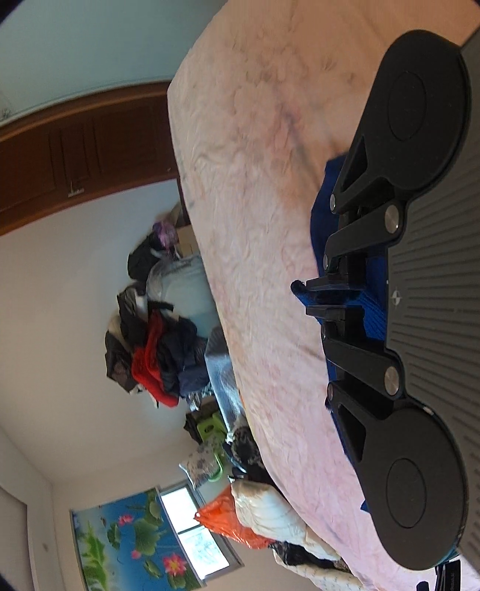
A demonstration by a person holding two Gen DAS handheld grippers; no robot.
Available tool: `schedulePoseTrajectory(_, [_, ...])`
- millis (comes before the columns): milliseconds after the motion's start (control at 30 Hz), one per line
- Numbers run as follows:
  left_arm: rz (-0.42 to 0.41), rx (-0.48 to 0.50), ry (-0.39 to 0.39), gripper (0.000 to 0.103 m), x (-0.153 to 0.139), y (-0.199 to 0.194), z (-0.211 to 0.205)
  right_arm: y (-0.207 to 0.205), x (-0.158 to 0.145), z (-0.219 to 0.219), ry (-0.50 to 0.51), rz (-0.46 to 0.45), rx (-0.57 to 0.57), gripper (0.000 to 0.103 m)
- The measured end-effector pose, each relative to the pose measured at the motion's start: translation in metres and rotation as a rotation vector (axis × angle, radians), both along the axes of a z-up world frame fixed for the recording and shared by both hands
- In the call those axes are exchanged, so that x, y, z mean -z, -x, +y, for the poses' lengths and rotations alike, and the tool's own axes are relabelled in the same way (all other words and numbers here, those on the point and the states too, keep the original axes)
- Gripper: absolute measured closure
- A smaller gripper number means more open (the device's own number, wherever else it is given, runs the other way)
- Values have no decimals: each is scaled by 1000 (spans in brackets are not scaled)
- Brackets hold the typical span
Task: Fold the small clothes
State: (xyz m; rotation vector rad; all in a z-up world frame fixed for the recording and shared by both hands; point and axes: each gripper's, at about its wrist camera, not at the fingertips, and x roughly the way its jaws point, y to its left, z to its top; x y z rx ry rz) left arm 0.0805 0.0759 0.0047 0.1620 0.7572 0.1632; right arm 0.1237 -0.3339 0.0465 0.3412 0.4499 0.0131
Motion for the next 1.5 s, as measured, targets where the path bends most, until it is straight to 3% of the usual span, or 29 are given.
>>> schedulePoseTrajectory(233, [7, 76, -17, 0, 4, -9, -36, 7, 43, -24, 43, 139, 89, 93])
schedulePoseTrajectory(267, [8, 81, -25, 0, 4, -11, -40, 7, 45, -25, 48, 154, 111, 86])
schedulePoseTrajectory(367, [5, 83, -27, 0, 4, -17, -46, 17, 39, -17, 116, 87, 177, 85])
schedulePoseTrajectory(433, [9, 79, -19, 0, 4, -22, -49, 14, 37, -3, 99, 62, 66, 85])
schedulePoseTrajectory(533, [16, 80, 1, 0, 6, -27, -53, -4, 44, 22, 94, 120, -81, 78])
schedulePoseTrajectory(600, [25, 81, 4, 0, 9, -27, -56, -17, 56, 32, 126, 189, -98, 65])
schedulePoseTrajectory(667, [41, 88, 10, 0, 12, -26, -58, -23, 64, 37, 158, 236, -52, 65])
schedulePoseTrajectory(767, [43, 102, 10, 0, 16, -22, -60, -10, 53, 47, 141, 173, -53, 57])
schedulePoseTrajectory(867, [54, 104, 19, 0, 19, -21, -61, -5, 52, 57, 198, 162, -83, 33])
schedulePoseTrajectory(967, [62, 106, 37, 0, 19, -17, -58, -9, 62, 54, 240, 243, -55, 32])
schedulePoseTrajectory(1100, [71, 109, 40, 0, 20, -11, -56, 14, 50, 51, 180, 182, -52, 29])
schedulePoseTrajectory(1500, [116, 133, 79, 0, 22, 17, -56, 97, 18, 70, 189, 103, -154, 14])
